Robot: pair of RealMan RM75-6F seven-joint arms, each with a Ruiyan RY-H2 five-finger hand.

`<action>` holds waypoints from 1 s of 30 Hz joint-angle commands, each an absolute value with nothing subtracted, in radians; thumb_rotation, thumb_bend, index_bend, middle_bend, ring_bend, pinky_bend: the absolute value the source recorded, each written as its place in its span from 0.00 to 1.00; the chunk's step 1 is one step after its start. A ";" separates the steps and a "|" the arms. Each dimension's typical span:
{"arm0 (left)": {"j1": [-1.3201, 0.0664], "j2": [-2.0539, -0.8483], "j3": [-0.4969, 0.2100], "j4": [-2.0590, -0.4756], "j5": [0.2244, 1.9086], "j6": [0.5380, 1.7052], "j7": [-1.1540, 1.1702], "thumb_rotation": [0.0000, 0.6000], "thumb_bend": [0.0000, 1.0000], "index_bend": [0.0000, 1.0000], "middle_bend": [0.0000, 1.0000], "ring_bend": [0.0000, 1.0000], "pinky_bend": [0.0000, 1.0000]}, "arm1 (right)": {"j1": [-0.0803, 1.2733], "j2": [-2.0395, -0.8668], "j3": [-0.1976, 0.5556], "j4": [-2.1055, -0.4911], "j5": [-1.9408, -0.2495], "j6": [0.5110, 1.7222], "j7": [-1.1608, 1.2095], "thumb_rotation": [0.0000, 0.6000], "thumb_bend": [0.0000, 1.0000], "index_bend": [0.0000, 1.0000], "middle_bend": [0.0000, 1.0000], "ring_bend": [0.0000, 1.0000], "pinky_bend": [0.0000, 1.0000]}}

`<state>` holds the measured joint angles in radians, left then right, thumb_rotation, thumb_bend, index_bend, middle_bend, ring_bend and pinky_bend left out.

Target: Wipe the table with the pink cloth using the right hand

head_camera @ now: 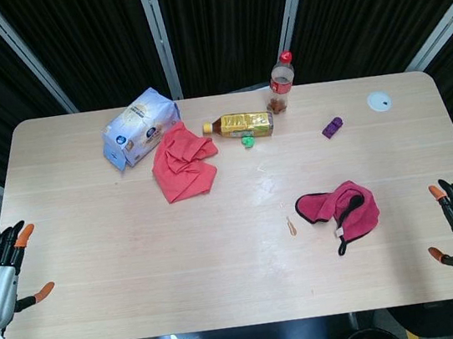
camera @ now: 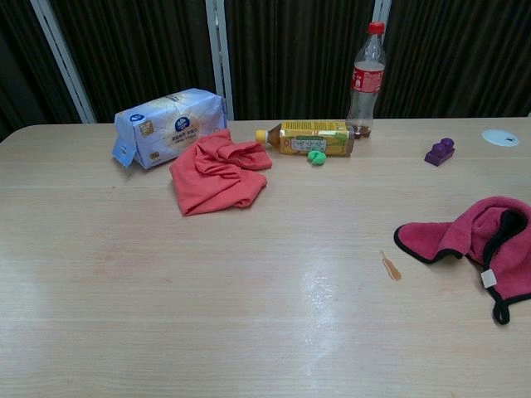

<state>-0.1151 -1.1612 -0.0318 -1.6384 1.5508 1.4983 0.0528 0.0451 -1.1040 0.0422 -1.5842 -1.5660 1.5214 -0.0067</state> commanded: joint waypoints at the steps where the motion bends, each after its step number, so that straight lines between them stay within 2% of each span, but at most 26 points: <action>1: -0.116 -1.161 -0.031 -1.638 1.553 1.498 0.052 1.00 0.00 0.01 0.00 0.00 0.00 | 0.062 -1.111 0.049 -1.611 -1.543 1.487 -0.015 1.00 0.00 0.00 0.00 0.00 0.09; 9: -0.117 -1.162 -0.030 -1.639 1.553 1.496 0.054 1.00 0.00 0.01 0.00 0.00 0.00 | 0.186 -1.159 0.102 -1.697 -1.385 1.265 -0.180 1.00 0.00 0.00 0.00 0.00 0.09; 13: -0.117 -1.160 -0.032 -1.640 1.548 1.494 0.049 1.00 0.00 0.01 0.00 0.00 0.00 | 0.248 -1.203 0.127 -1.687 -1.284 1.171 -0.282 1.00 0.00 0.00 0.00 0.00 0.09; 21: -0.122 -1.155 -0.029 -1.643 1.546 1.480 0.037 1.00 0.00 0.01 0.00 0.00 0.00 | 0.351 -1.326 0.181 -1.580 -1.053 1.059 -0.425 1.00 0.00 0.08 0.00 0.00 0.09; 30: -0.135 -1.150 -0.029 -1.648 1.531 1.446 0.021 1.00 0.00 0.01 0.00 0.00 0.00 | 0.438 -1.415 0.203 -1.456 -0.891 0.992 -0.507 1.00 0.00 0.09 0.00 0.00 0.09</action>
